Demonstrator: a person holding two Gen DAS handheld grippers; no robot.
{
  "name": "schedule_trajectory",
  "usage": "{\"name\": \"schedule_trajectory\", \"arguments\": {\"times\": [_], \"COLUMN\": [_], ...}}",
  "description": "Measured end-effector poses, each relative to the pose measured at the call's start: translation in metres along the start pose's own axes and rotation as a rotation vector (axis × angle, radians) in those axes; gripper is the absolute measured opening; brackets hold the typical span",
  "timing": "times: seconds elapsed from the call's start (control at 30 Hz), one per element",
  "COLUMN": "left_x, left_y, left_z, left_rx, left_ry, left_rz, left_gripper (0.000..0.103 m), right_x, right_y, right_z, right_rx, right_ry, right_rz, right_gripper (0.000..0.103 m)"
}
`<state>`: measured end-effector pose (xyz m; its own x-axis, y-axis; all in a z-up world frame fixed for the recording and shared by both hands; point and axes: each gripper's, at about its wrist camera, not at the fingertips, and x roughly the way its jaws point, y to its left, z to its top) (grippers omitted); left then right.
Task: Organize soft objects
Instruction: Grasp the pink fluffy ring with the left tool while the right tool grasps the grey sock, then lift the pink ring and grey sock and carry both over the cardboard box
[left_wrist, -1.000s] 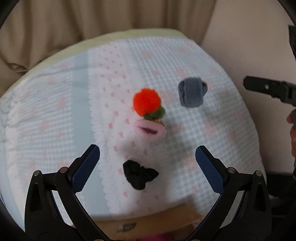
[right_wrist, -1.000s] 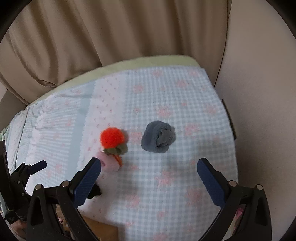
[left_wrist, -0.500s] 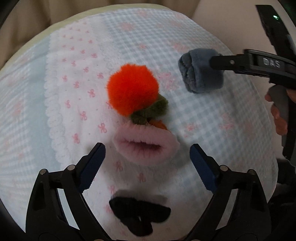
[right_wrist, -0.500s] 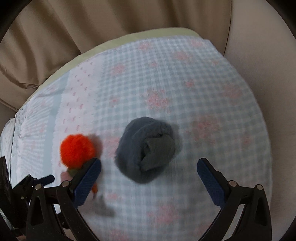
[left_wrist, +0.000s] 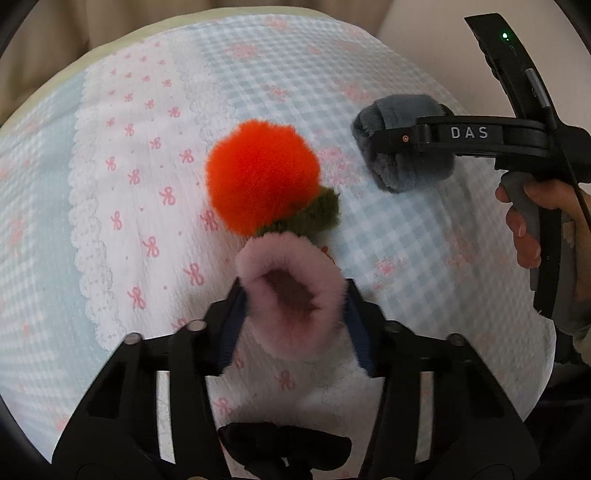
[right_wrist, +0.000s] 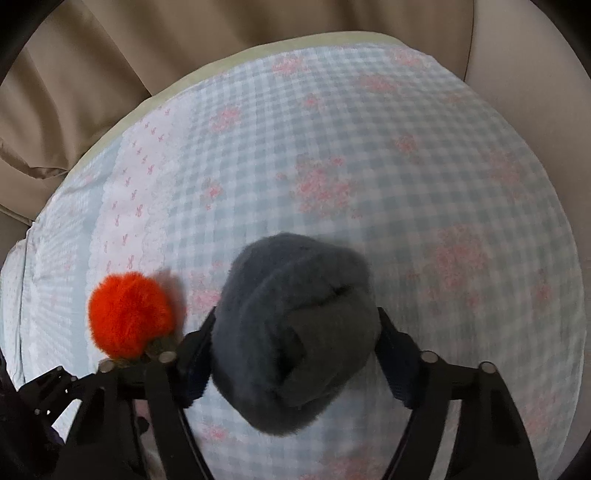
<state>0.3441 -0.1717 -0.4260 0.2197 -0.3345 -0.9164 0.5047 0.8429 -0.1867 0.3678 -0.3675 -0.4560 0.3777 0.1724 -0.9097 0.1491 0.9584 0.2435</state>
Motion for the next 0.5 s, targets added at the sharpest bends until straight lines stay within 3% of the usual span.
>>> {"name": "schedule_trajectory", "arguments": {"times": [0.2,0.5], "left_x": [-0.008,-0.043], "left_y": [0.000,-0.006], "left_z": [0.001,0.002], "left_rx": [-0.018,-0.037], "left_ry": [0.001,-0.033], "left_rz": [-0.014,-0.009], "left_gripper": [0.032,0.032], "right_x": [-0.009,-0.047], "right_y": [-0.001,0.009], "right_z": [0.000,0.001], "right_rx": [0.007,-0.003], "right_ry": [-0.019,-0.073], "right_rz": [-0.005,0.002], "right_gripper": [0.055,0.054]}}
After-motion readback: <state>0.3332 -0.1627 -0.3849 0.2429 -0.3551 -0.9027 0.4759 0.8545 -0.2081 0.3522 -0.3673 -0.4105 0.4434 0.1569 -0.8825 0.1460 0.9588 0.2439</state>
